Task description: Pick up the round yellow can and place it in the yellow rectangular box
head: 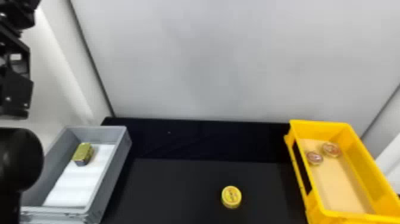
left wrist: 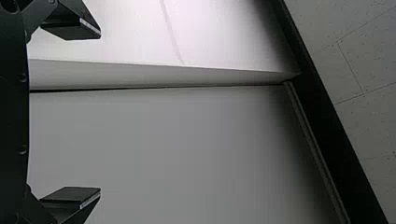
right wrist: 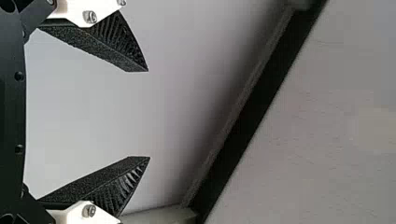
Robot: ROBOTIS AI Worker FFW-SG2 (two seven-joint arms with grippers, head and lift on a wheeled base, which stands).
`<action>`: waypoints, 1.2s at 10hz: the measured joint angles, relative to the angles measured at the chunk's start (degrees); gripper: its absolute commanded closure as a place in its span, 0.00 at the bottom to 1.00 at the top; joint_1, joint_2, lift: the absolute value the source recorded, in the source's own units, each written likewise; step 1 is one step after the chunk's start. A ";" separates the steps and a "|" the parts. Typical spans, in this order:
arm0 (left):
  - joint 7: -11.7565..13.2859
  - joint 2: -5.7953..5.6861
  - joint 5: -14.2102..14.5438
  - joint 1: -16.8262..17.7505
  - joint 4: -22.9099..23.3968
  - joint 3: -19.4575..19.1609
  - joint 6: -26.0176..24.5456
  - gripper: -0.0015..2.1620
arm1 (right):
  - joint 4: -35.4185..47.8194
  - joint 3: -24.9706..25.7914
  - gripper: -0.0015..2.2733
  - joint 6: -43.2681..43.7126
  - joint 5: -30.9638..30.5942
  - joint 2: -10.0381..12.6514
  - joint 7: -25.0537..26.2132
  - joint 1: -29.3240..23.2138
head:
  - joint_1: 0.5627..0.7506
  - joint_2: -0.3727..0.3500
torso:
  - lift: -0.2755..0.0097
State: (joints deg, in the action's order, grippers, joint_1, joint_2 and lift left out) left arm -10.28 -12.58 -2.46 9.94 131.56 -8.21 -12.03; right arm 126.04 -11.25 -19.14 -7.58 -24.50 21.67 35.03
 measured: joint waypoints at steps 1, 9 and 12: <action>0.00 0.07 0.00 0.00 0.01 0.10 -0.14 0.05 | 0.19 -0.29 0.05 -5.85 5.32 0.34 3.89 -0.96 | 0.53 0.59 | 0.96; 0.00 1.23 -0.15 0.17 -0.02 1.40 -0.81 0.05 | -9.01 4.05 0.06 -64.55 14.75 8.80 -39.46 -4.76 | 0.53 0.59 | 0.96; 0.00 1.59 -0.18 0.14 -0.39 1.70 -0.53 0.05 | -19.01 0.95 0.05 -57.10 -13.49 10.36 -74.89 -10.04 | 0.53 0.59 | 0.96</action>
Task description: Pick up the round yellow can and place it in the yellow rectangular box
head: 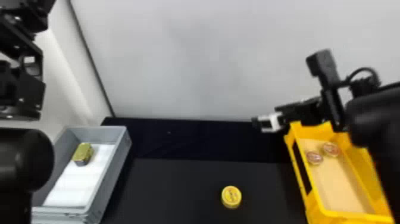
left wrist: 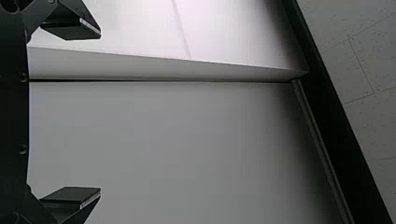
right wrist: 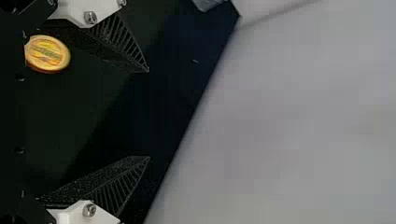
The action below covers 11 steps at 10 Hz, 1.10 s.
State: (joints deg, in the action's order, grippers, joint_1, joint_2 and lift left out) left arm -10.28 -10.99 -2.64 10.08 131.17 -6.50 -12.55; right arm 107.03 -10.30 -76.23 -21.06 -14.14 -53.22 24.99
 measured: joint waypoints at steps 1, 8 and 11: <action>0.00 0.11 0.00 -0.01 -0.15 0.11 0.20 0.05 | -4.07 -0.71 0.05 3.22 -10.21 1.41 -8.32 -1.35 | 0.53 0.59 | 0.96; 0.00 0.26 0.18 0.58 -0.90 0.72 1.12 0.05 | -27.96 1.87 0.04 19.28 -8.33 7.79 -6.91 -6.50 | 0.53 0.59 | 0.96; 0.00 0.56 0.23 0.84 -1.42 1.09 1.75 0.05 | -36.97 -1.71 0.04 29.44 -6.90 8.46 -6.20 -4.23 | 0.53 0.59 | 0.96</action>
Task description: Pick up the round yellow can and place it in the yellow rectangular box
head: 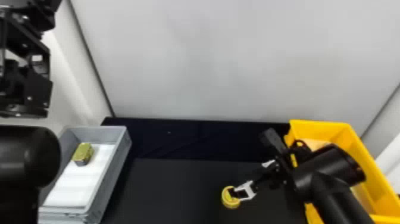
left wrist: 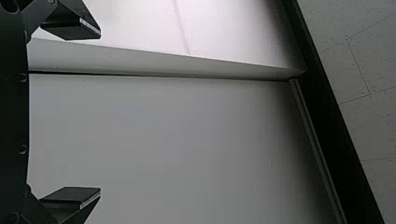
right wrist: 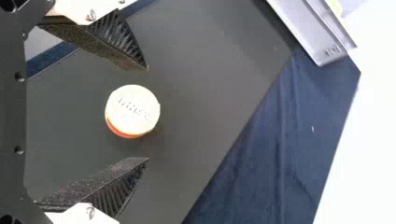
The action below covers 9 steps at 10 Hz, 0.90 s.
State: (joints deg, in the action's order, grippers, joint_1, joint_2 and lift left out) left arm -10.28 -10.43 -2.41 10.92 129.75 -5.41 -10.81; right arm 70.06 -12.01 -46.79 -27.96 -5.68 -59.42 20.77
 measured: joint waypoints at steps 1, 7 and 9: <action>0.00 0.13 0.02 0.04 -0.18 0.12 0.22 0.05 | -1.88 -1.82 0.04 2.28 -0.14 -0.26 0.01 0.68 | 0.53 0.59 | 0.96; 0.00 0.21 0.05 0.73 -0.62 0.57 0.78 0.05 | -9.85 -9.82 0.04 11.04 0.23 -1.18 0.71 3.74 | 0.53 0.59 | 0.96; 0.00 0.15 0.11 0.79 -0.64 0.61 0.89 0.05 | -11.30 -10.26 0.04 12.08 0.27 -1.41 1.11 4.24 | 0.53 0.59 | 0.96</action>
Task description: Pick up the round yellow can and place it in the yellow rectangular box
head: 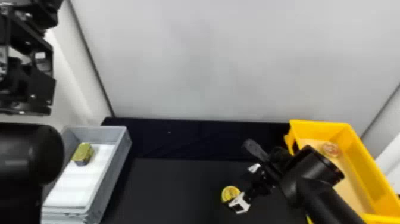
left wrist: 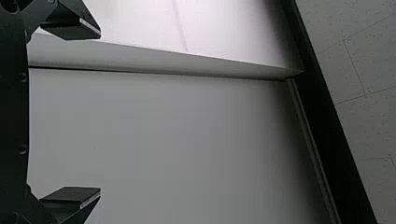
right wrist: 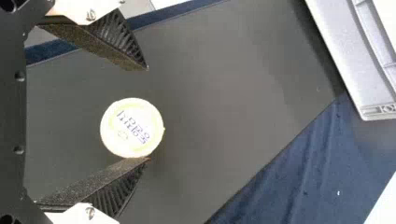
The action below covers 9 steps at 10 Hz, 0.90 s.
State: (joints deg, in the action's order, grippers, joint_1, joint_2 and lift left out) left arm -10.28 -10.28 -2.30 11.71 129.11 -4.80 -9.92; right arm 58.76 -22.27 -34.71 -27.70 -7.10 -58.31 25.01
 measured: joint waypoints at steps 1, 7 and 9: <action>0.00 -0.01 0.01 0.02 0.00 0.03 0.06 0.05 | -0.76 -0.06 0.04 0.55 0.00 -0.13 0.24 0.20 | 0.53 0.59 | 0.96; 0.00 0.02 0.02 0.14 -0.08 0.11 0.25 0.05 | -3.50 -0.58 0.04 2.30 0.20 0.05 1.21 0.66 | 0.53 0.59 | 0.96; 0.00 0.08 0.02 0.15 -0.11 0.21 0.32 0.05 | -4.05 -0.84 0.04 3.02 0.33 0.13 1.67 0.70 | 0.53 0.59 | 0.96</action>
State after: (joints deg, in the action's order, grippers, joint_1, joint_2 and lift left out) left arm -10.28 -10.20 -2.28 11.86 129.00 -4.60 -9.60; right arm 54.71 -23.11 -31.69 -27.37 -6.97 -56.64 25.71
